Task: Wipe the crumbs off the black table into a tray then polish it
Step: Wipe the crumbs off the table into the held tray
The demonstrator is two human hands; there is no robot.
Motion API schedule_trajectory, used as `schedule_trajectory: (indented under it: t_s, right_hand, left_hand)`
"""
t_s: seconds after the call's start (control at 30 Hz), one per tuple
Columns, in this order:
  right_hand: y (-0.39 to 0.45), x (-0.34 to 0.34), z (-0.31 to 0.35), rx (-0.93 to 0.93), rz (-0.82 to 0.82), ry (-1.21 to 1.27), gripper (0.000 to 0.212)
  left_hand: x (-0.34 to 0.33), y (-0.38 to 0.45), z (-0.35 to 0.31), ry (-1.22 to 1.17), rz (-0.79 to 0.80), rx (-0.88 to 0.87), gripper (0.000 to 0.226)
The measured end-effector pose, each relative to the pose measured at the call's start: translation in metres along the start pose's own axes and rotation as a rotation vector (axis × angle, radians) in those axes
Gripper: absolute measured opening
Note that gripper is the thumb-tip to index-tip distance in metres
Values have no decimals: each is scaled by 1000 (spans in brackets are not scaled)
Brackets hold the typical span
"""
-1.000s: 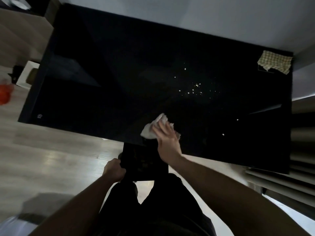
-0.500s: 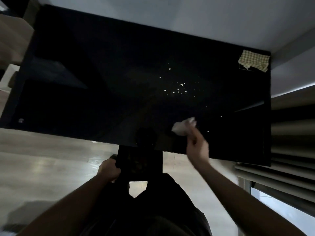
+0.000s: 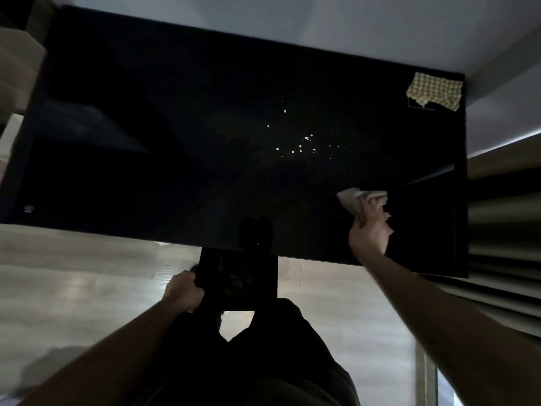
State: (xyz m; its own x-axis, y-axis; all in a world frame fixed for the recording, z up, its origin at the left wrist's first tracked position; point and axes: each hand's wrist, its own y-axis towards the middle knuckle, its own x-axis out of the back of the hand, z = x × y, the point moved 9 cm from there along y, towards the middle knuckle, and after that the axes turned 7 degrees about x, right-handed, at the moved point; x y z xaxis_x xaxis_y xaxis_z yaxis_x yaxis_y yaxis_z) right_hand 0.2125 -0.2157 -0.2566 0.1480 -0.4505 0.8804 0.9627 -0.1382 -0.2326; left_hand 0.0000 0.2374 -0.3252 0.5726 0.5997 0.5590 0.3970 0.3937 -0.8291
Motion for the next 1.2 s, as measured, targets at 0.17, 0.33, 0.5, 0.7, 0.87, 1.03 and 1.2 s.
schedule_trajectory:
  t_s: [0.17, 0.33, 0.5, 0.7, 0.87, 1.03, 1.2]
  right_hand:
    - [-90, -63, 83, 160, 73, 225, 74]
    - [-163, -109, 182, 365, 379, 445, 62]
    - [-137, -84, 194, 279, 352, 531, 59]
    - [-13, -14, 160, 292, 99, 381, 52]
    - [85, 6, 153, 217, 35, 251, 48]
    - [111, -37, 190, 313, 201, 67, 54]
    - [47, -83, 210, 510, 245, -20, 53]
  left_hand:
    - [1, -4, -7, 32, -7, -43, 11]
    - [1, -6, -12, 19, -2, -50, 5]
    - [-1, -4, -9, -17, 8, -31, 7]
    - [-2, -4, -3, -25, 20, -13, 16]
    - [-4, 2, 2, -65, 6, 23, 31]
    - [-3, 6, 1, -72, -20, 43, 28]
    - [-2, 6, 0, -53, -31, 34, 25]
